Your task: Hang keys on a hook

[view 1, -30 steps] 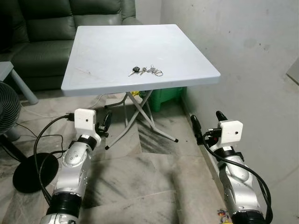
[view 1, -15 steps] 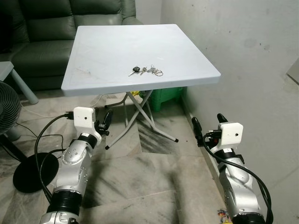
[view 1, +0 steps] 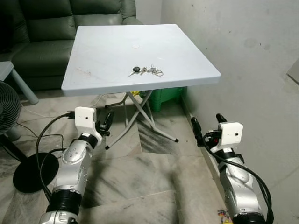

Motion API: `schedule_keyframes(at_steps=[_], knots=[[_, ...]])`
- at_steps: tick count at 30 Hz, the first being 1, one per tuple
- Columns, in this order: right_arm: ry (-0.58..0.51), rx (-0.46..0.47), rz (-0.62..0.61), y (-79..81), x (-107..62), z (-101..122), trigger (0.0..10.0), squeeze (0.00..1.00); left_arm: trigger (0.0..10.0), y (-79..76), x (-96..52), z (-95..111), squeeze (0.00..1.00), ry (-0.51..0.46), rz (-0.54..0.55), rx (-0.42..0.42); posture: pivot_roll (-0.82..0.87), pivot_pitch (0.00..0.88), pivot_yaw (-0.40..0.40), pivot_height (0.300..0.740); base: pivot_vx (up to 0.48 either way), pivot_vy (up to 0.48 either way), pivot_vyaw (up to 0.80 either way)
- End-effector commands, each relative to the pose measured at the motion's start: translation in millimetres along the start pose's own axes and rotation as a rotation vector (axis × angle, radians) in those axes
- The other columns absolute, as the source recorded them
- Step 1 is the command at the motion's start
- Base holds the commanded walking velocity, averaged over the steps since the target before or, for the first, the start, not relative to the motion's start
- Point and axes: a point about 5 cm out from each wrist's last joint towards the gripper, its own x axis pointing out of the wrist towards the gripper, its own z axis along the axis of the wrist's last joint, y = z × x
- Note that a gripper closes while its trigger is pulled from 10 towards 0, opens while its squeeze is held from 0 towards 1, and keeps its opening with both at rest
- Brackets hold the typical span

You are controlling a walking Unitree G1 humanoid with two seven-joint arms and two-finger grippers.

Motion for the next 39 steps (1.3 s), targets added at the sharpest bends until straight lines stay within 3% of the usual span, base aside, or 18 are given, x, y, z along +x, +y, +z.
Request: schedule_keyframes(at_steps=[1,11,15,34,39], knots=[[-0.011,-0.005,0.012,0.5,-0.2,3.8,10.0,0.00,10.0,-3.8,3.6,5.9,0.00,-0.013,-0.030,0.010,-0.13,0.000,-0.002,0.740,0.000,0.000,0.00],[-0.004,-0.004,0.006,0.8,-2.6,2.1,10.0,0.00,10.0,-5.5,6.3,6.7,0.00,-0.004,-0.048,0.011,-0.13,0.000,0.008,0.740,0.157,0.000,0.00],[0.006,-0.061,0.014,0.4,-2.9,1.8,10.0,0.00,10.0,-5.6,6.1,6.5,0.00,-0.001,-0.050,0.011,-0.13,0.000,0.008,0.740,0.267,0.000,0.00],[0.017,-0.059,0.018,-0.4,-4.5,1.4,10.0,0.00,10.0,-5.1,4.2,4.5,0.00,0.009,-0.051,0.013,-0.13,0.000,0.008,0.740,0.267,0.000,0.80],[0.001,-0.018,0.022,-0.8,-6.3,3.5,10.0,0.00,10.0,-5.1,3.0,3.9,0.00,0.014,-0.050,0.013,-0.13,0.000,0.007,0.740,0.269,0.000,0.00]])
